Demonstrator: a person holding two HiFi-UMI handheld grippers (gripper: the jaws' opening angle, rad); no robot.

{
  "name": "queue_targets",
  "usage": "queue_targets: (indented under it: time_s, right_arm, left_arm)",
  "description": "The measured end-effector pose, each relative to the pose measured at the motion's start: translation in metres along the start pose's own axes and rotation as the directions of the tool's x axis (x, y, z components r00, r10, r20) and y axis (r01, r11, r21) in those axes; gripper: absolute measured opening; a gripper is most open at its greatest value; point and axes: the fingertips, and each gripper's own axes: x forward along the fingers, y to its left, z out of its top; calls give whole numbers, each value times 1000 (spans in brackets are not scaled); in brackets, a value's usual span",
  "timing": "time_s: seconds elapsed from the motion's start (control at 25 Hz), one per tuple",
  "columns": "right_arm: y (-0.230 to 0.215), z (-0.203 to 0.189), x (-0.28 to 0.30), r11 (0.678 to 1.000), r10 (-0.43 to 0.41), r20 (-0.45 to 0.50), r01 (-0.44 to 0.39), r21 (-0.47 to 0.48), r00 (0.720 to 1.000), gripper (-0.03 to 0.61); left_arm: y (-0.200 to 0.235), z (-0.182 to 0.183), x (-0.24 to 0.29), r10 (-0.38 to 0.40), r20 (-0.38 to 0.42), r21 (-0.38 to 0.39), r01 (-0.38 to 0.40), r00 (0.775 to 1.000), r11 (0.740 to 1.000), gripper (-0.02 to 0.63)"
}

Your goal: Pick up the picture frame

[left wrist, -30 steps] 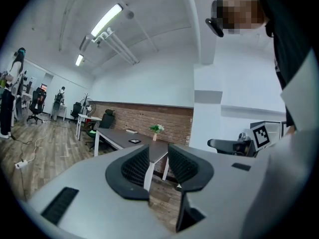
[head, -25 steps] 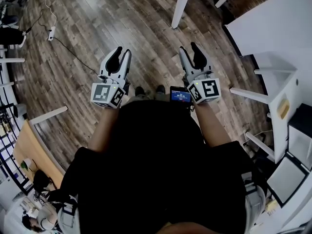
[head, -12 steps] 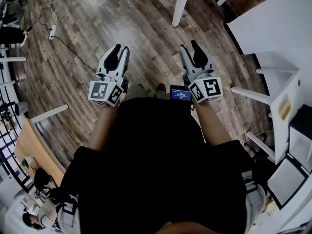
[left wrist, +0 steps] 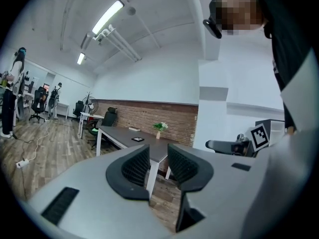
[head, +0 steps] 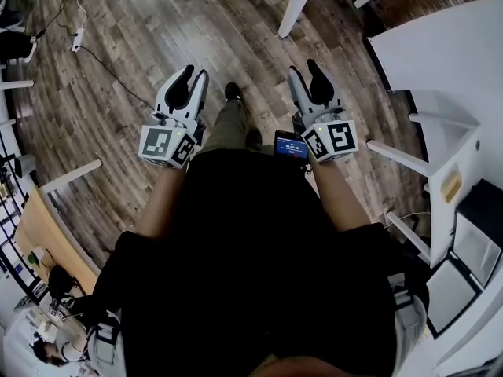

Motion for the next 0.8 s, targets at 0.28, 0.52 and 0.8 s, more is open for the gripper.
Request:
queue_targets:
  time_s: [0.28,0.52,0.8]
  right_arm:
    - [-24,-8,82,1000,0,-57,0,-10,998,183]
    - [-41,8,179,999,-7,-80,4,-36,997,183]
    - [-54,27,262,997,-28,-76,22,-78,997,183]
  left_arm:
    - [54,6,68,-36,4,-10,36,999,999,109]
    - [123,23,130,-51,3,-59,51,999,997,109]
    - [178,42,190,-112,7,-75,112,994,991,109]
